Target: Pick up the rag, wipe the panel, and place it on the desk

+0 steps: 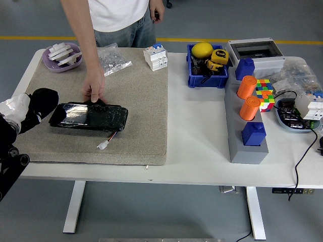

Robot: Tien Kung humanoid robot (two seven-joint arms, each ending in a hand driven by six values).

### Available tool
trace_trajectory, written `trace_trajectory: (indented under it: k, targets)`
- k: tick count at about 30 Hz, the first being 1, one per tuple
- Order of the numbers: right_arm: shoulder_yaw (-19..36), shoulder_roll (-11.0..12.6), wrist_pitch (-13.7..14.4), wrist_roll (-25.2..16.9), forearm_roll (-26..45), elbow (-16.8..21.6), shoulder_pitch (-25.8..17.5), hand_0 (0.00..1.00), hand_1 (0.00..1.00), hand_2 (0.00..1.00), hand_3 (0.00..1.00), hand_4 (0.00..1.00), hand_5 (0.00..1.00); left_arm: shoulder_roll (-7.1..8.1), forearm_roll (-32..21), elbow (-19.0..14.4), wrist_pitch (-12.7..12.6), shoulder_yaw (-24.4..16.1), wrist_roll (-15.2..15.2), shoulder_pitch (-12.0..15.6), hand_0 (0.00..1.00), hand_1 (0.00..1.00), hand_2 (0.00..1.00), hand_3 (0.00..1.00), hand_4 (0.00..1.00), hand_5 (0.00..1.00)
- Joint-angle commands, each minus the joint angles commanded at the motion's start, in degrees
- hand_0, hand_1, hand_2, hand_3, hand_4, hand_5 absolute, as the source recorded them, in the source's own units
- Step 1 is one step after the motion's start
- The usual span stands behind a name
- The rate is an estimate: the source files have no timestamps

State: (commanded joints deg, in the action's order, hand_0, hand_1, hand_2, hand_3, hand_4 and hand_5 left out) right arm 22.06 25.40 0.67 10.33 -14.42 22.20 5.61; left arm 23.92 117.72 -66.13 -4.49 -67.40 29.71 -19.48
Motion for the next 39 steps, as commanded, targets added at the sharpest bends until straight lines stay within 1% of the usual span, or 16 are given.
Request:
trace_trajectory:
  k: [2, 3, 5, 8, 9, 14, 15, 18, 20, 21, 26, 27, 32, 33, 39]
  targets:
    - [0.08, -0.01, 0.03, 0.0, -0.05, 0.02, 0.05, 0.743, 0.576, 0.671, 0.66, 0.998, 0.63, 0.14, -0.83, 1.29, -1.2, -0.36, -1.05, -0.11, 0.308, 0.526, 0.699, 0.509, 0.055, 0.002]
    - [0.02, -0.02, 0.02, 0.02, -0.04, 0.02, 0.08, 0.743, 0.576, 0.671, 0.66, 0.998, 0.629, 0.17, -1.18, 1.85, -1.58, -0.46, -1.5, -0.18, 0.318, 0.531, 0.692, 0.519, 0.103, 0.002]
    - [0.01, -0.04, 0.02, 0.03, -0.02, 0.03, 0.12, 0.743, 0.576, 0.671, 0.66, 0.998, 0.629, 0.34, -2.51, 3.24, -2.54, -0.62, -3.22, -0.38, 0.318, 0.531, 0.692, 0.519, 0.103, 0.002]
    - [-0.02, -0.08, 0.03, 0.06, 0.0, 0.05, 0.17, 0.743, 0.576, 0.671, 0.66, 0.998, 0.629, 0.45, -3.27, 4.32, -2.86, -1.0, -4.22, -0.47, 0.318, 0.531, 0.692, 0.519, 0.103, 0.002]
    - [-0.06, -0.08, 0.03, 0.06, 0.0, 0.06, 0.21, 0.743, 0.576, 0.671, 0.66, 0.998, 0.63, 0.49, -3.6, 4.73, -2.97, -1.07, -4.57, -0.54, 0.396, 0.599, 0.71, 0.539, 0.396, 0.002]
    - [-0.02, -0.14, 0.08, 0.06, 0.01, 0.06, 0.35, 0.743, 0.576, 0.671, 0.66, 0.998, 0.63, 0.83, -5.74, 6.48, -2.28, -0.8, -6.17, -0.78, 0.396, 0.599, 0.71, 0.539, 0.396, 0.002]
    - [-0.02, -0.14, 0.09, 0.06, 0.02, 0.06, 0.36, 0.743, 0.576, 0.671, 0.66, 0.998, 0.629, 0.82, -5.94, 6.71, -2.12, -0.87, -6.46, -0.76, 0.552, 0.758, 0.821, 0.596, 0.626, 0.002]
    - [-0.12, -0.16, 0.09, 0.06, 0.08, 0.06, 0.4, 0.743, 0.576, 0.671, 0.66, 0.998, 0.629, 0.82, -6.19, 7.03, -1.66, -1.07, -7.01, -0.71, 0.552, 0.758, 0.821, 0.596, 0.626, 0.002]
    - [-0.17, -0.17, 0.07, 0.06, 0.08, 0.08, 0.42, 0.743, 0.576, 0.671, 0.66, 0.998, 0.629, 0.91, -6.18, 7.16, -0.9, -1.21, -7.07, -0.75, 0.552, 0.758, 0.821, 0.596, 0.626, 0.002]
    - [-0.17, -0.18, 0.08, 0.06, 0.11, 0.07, 0.42, 0.743, 0.575, 0.671, 0.659, 0.998, 0.628, 0.98, -6.29, 7.17, -0.66, -1.23, -7.15, -0.76, 0.715, 0.838, 0.873, 0.818, 0.843, 0.117]
    - [-0.15, -0.18, 0.1, 0.06, 0.07, 0.08, 0.48, 0.743, 0.575, 0.671, 0.659, 0.998, 0.628, 1.23, -5.47, 6.98, 0.49, -1.59, -6.83, -0.77, 0.715, 0.838, 0.873, 0.818, 0.843, 0.117]
    - [-0.16, -0.18, 0.11, 0.05, 0.1, 0.08, 0.48, 0.743, 0.575, 0.671, 0.659, 0.998, 0.629, 1.3, -5.42, 6.76, 0.81, -1.74, -6.67, -0.73, 0.764, 0.868, 0.913, 0.84, 0.938, 0.191]
    - [-0.18, -0.12, 0.12, 0.05, 0.12, 0.06, 0.48, 0.743, 0.575, 0.671, 0.659, 0.998, 0.629, 1.61, -5.19, 5.89, 1.63, -2.41, -6.49, -0.53, 0.764, 0.868, 0.913, 0.84, 0.938, 0.191]
    - [-0.17, -0.12, 0.12, 0.05, 0.12, 0.04, 0.49, 0.743, 0.574, 0.671, 0.658, 0.998, 0.628, 1.7, -5.12, 5.63, 1.86, -2.54, -6.42, -0.45, 0.788, 0.886, 0.93, 0.856, 0.998, 0.239]
    - [-0.19, -0.11, 0.11, 0.04, 0.23, -0.01, 0.46, 0.743, 0.574, 0.671, 0.657, 0.998, 0.628, 2.41, -5.11, 3.85, 3.22, -3.77, -5.68, 0.22, 0.797, 0.893, 0.931, 0.86, 0.998, 0.247]
